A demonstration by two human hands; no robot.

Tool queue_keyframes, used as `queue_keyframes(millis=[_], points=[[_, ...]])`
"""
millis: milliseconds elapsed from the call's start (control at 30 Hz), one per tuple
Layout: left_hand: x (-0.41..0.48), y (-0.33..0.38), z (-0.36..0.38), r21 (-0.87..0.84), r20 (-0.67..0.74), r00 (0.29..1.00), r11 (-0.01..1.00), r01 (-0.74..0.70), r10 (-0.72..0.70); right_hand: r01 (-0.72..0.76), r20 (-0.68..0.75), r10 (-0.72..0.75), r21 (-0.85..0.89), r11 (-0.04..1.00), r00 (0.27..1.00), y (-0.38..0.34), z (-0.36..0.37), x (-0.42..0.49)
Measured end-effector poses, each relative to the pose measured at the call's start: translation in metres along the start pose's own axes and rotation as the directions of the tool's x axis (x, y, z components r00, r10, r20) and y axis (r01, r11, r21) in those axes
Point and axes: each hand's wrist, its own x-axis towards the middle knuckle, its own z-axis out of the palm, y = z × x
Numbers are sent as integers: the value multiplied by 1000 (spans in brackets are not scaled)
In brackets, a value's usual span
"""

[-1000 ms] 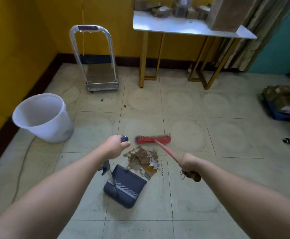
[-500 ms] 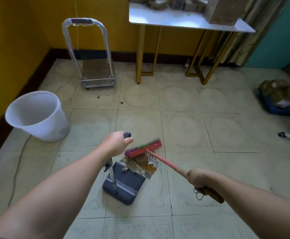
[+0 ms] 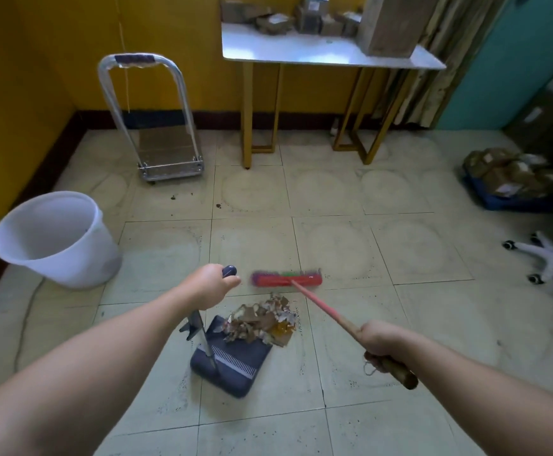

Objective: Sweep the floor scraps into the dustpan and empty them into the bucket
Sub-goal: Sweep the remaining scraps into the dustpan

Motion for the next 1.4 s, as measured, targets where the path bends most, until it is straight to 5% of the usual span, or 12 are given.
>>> queue_keyframes(millis=[233,400,767,900,1400], points=[[1,3,7,56,54,994,993,-101,98,-19,35,18,20,1000,999,13,43,-38],[7,-5,6,65,-4,996,994,-93,93,-46,81,57,-127,991,995,32,48,-45],[1,-1,14,107,-34,996,991,-80,84,134,63,-122,-244,960,991,-27,54,-30],[0,-6,15,108,-52,995,991,-78,84,93,83,-65,-409,908,994,-24,62,-37],[-37,-20,30,6,52,998,999,-32,31,42,-26,-49,-212,976,998,42,26,-50]])
